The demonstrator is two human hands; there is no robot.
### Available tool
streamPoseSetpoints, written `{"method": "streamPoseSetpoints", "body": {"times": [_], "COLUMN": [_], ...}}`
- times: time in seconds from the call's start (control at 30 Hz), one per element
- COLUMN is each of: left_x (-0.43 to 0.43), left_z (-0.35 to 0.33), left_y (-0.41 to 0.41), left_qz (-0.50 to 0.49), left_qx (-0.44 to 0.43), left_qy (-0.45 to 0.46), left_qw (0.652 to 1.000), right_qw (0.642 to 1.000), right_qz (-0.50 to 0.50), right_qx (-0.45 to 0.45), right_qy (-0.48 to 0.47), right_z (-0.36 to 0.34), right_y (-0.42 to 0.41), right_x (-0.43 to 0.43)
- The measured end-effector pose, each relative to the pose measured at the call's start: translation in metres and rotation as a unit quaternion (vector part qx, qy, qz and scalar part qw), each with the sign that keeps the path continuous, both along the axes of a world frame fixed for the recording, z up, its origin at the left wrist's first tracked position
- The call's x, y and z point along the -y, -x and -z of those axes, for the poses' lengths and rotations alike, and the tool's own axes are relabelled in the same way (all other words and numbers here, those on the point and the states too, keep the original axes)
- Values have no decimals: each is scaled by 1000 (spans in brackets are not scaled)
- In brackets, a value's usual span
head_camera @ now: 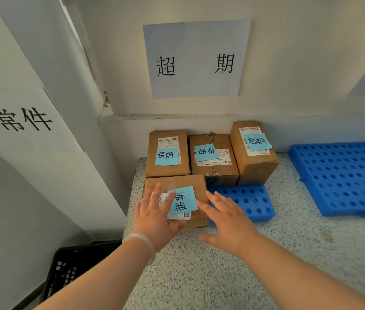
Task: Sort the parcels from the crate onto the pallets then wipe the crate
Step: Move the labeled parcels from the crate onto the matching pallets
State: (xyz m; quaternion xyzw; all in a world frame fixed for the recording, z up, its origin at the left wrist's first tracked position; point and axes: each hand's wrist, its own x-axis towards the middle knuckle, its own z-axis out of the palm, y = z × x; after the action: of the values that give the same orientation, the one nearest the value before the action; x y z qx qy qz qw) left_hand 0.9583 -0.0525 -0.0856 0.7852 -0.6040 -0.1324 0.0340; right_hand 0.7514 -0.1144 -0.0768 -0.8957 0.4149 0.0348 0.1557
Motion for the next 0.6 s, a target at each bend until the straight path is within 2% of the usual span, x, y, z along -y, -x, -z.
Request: {"method": "streamPoseSetpoints", "body": {"times": [0.2, 0.33, 0.47, 0.6], "left_x": [-12, -18, -29, -50], "left_z": [-26, -35, -49, -59], "left_y": [67, 131, 231, 353], "left_qz": [57, 114, 187, 298], "left_qx": [12, 19, -3, -25], "left_qy": [11, 35, 56, 66], "left_qw": [998, 993, 981, 952], "right_qw": [999, 995, 985, 958], "right_qz": [22, 87, 162, 279], "right_qx": [29, 32, 19, 22], "right_qy": [31, 31, 54, 60], "right_z": [-11, -18, -28, -49], "right_y": [49, 116, 210, 324], "right_x": [-29, -62, -103, -162]}}
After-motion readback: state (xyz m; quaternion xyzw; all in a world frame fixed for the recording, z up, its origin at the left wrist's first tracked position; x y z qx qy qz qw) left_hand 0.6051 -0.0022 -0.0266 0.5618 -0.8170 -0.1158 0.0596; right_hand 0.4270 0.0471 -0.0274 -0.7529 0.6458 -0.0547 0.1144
